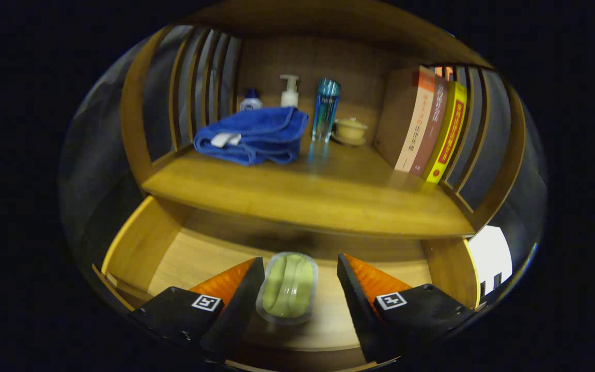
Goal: Pull open the drawer, take out the items inside it, and place them on the countertop above the cabinet.
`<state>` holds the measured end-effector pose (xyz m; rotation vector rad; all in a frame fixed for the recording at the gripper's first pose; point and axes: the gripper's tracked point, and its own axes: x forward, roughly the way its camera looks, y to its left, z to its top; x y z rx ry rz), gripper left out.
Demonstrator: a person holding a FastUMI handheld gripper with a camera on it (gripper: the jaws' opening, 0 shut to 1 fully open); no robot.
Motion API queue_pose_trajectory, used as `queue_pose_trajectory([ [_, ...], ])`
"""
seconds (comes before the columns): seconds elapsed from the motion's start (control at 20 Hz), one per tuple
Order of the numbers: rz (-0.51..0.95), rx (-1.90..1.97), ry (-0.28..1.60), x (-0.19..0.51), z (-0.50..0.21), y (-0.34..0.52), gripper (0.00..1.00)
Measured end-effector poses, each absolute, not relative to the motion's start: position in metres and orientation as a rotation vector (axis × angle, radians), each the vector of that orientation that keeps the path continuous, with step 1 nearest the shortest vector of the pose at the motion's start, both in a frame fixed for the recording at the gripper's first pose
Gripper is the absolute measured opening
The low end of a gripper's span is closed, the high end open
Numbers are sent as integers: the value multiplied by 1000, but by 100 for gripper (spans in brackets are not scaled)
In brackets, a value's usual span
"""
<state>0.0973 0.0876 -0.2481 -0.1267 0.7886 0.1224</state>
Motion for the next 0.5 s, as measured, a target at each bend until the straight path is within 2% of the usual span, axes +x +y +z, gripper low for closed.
queue_pose_trajectory([
  [0.1,130,-56,849,92,-269,96,89],
  [0.5,105,5,940,82,-299,90,40],
])
